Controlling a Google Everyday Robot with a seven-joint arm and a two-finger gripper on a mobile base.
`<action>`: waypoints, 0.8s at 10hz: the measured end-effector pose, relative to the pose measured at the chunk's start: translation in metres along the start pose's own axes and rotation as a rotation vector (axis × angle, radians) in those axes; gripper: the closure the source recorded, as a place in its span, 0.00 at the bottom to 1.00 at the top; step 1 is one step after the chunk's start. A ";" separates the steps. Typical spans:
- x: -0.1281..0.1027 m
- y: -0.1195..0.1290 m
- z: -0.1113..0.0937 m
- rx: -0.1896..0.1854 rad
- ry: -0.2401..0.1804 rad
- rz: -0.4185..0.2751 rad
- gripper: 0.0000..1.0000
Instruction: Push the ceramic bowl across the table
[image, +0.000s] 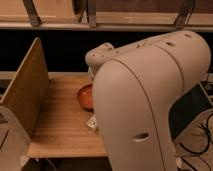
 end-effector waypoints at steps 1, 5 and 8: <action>-0.001 -0.002 0.000 -0.002 0.000 0.003 1.00; 0.013 0.045 0.045 -0.134 0.145 -0.046 1.00; 0.026 0.075 0.074 -0.220 0.267 -0.102 1.00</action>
